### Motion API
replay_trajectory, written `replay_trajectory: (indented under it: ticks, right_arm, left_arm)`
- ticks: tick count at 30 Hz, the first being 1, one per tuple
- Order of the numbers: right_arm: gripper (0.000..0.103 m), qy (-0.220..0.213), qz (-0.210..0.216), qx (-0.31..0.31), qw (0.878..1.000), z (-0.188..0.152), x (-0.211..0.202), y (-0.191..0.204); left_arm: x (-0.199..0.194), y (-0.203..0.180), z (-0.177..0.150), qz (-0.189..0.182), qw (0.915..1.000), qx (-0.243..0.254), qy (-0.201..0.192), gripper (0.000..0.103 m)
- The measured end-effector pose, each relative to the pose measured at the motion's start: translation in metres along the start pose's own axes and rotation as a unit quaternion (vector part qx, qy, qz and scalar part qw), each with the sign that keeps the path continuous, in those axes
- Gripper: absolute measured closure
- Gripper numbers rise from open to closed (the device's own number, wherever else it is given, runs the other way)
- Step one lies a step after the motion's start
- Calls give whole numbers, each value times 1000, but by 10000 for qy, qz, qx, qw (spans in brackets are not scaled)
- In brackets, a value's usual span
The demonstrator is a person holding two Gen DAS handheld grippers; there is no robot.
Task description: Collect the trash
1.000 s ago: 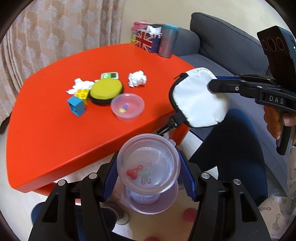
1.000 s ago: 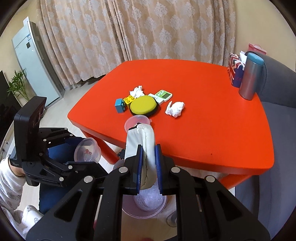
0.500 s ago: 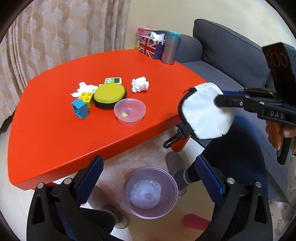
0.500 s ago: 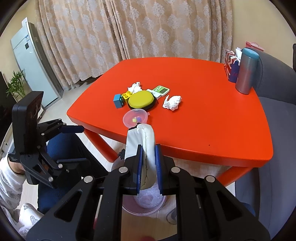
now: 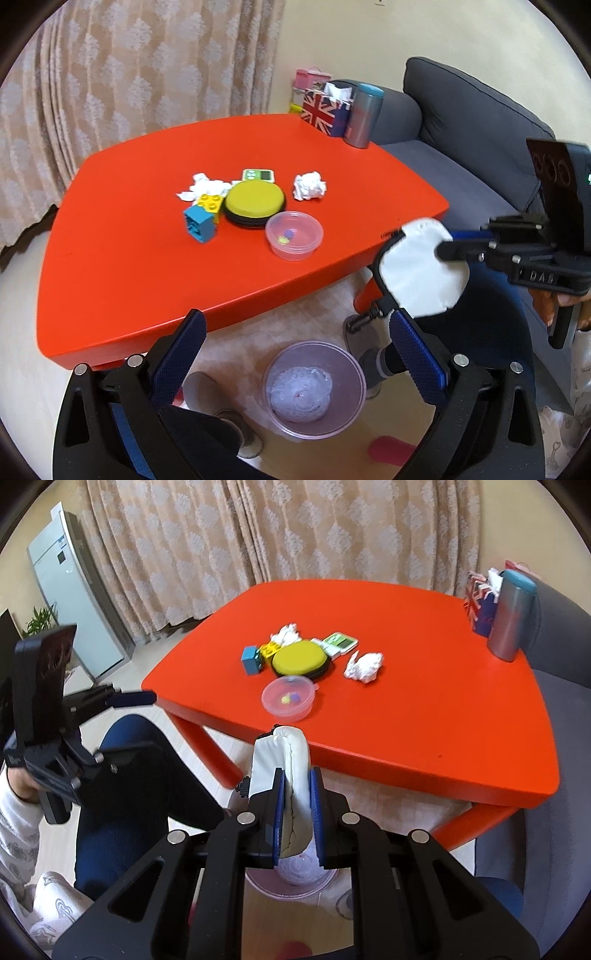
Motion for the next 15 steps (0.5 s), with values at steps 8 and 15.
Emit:
replay_trajectory:
  ticks: [8, 15]
  right_arm:
    - [89, 310, 297, -41, 9991, -10, 24, 12]
    - [12, 332, 472, -40, 9983, -12, 34, 16]
  left_arm:
    - [-8, 15, -1, 82, 9999, -136, -58, 8]
    - [-8, 21, 2, 122, 9998, -161, -72, 8]
Point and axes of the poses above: each gripper's, at about its wrist camera, not at the fingertips, and x roughly the way its jaws point, y to its left, z to its top, the point moved 9 cm from there along x, roughly the way its jaws point, and after that the axes turned 5 degrees about z, right-handed, at the moved point
